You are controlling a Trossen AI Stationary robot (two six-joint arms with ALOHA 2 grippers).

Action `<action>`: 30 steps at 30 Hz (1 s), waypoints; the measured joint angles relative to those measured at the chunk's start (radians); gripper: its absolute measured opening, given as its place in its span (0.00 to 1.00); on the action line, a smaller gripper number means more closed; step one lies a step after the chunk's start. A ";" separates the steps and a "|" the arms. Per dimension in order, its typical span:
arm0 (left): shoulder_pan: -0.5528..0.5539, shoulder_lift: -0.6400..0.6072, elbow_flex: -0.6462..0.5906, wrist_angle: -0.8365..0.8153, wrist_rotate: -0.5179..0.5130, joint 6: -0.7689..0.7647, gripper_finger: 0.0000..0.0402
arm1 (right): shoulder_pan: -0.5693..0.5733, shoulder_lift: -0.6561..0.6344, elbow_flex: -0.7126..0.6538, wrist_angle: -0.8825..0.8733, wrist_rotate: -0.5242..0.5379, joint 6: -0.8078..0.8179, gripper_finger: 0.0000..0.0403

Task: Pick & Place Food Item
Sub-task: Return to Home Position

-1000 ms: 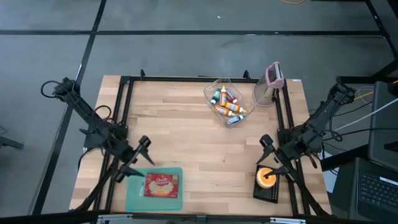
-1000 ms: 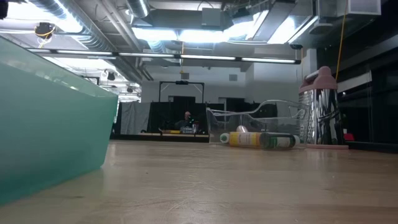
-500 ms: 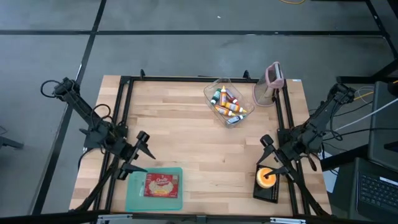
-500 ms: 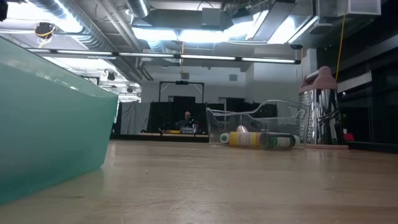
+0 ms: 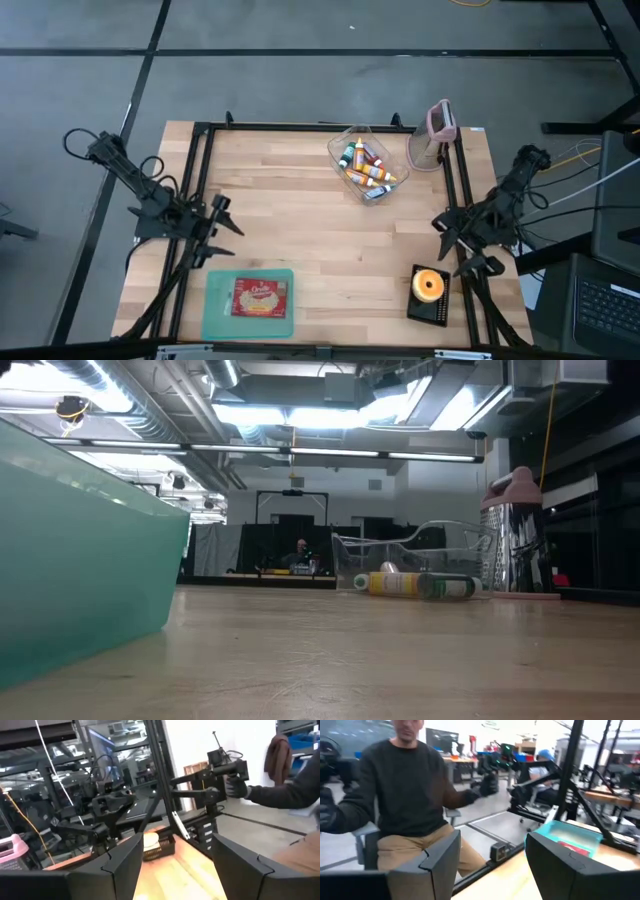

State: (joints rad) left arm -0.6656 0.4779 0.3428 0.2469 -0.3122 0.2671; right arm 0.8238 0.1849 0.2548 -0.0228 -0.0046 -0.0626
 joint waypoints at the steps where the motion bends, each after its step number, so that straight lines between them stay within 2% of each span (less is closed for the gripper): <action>1: 0.000 -0.017 -0.028 0.016 -0.001 0.005 0.56 | 0.000 -0.029 -0.027 0.005 -0.009 0.002 0.55; 6: 0.000 -0.119 -0.198 0.096 -0.092 -0.023 0.57 | 0.000 -0.138 -0.115 -0.007 0.000 0.028 0.55; 10: 0.000 -0.208 -0.336 0.165 -0.095 -0.061 0.56 | 0.000 -0.185 -0.143 -0.036 -0.004 0.028 0.55; 13: 0.000 -0.246 -0.334 0.079 -0.089 -0.160 0.57 | 0.000 -0.185 -0.174 -0.037 0.012 0.049 0.55; 17: 0.000 -0.253 -0.334 0.041 -0.039 -0.191 0.56 | 0.000 -0.186 -0.239 0.023 0.021 0.066 0.55; 24: 0.000 -0.235 -0.334 -0.032 0.172 -0.213 0.57 | -0.011 -0.145 -0.240 0.032 0.016 0.070 0.55; 30: 0.000 -0.224 -0.334 -0.106 0.183 -0.292 0.56 | -0.011 -0.122 -0.240 0.036 0.004 0.115 0.55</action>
State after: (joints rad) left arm -0.6655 0.2543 0.0090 0.1406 -0.1287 -0.0254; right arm 0.8131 0.0632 0.0151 0.0135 -0.0010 0.0525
